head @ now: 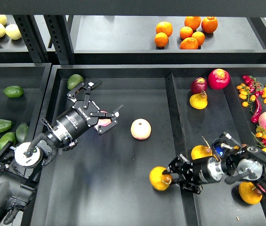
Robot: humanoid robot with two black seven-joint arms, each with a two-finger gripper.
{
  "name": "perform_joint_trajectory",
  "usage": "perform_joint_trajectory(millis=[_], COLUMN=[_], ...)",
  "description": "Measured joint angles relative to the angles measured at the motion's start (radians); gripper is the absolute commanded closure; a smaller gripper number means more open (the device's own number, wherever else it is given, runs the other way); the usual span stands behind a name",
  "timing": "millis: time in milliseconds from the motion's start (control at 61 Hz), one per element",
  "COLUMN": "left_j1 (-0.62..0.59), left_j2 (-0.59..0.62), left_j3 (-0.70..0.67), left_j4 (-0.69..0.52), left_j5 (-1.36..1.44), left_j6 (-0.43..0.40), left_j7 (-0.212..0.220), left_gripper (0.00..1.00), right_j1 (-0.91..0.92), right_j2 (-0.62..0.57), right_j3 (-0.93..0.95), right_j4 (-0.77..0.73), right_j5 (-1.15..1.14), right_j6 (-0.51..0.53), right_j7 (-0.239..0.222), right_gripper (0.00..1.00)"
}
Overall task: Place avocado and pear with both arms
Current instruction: 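Carry the pear into the pear bin and lower it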
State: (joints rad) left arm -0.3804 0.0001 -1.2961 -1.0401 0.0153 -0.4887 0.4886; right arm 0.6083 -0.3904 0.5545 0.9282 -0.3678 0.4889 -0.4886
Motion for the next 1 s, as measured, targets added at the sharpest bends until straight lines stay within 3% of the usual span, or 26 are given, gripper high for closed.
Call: perform_joint_trajectory(millis=[426, 705, 1001], left_j1=[0.0, 0.0, 0.0], left_j2=[0.0, 0.0, 0.0], left_j3=[0.0, 0.0, 0.0], left_j4=[-0.002, -0.002, 0.0], left_j5=[0.0, 0.0, 0.0], left_j6=[0.0, 0.0, 0.0], left_j7=[0.0, 0.0, 0.0], left_gripper=[0.02, 0.02, 0.02], right_j1=[0.026, -0.001, -0.078], right_j2=[-0.135, -0.282, -0.319], right_j3=[-0.004, -0.024, -0.034], right_j4=[0.026, 0.043, 0.034], right_j5=[0.085, 0.14, 0.153], right_j6=[0.0, 0.0, 0.0], right_j7=[0.0, 0.0, 0.0], right_gripper=[0.93, 0.92, 0.91])
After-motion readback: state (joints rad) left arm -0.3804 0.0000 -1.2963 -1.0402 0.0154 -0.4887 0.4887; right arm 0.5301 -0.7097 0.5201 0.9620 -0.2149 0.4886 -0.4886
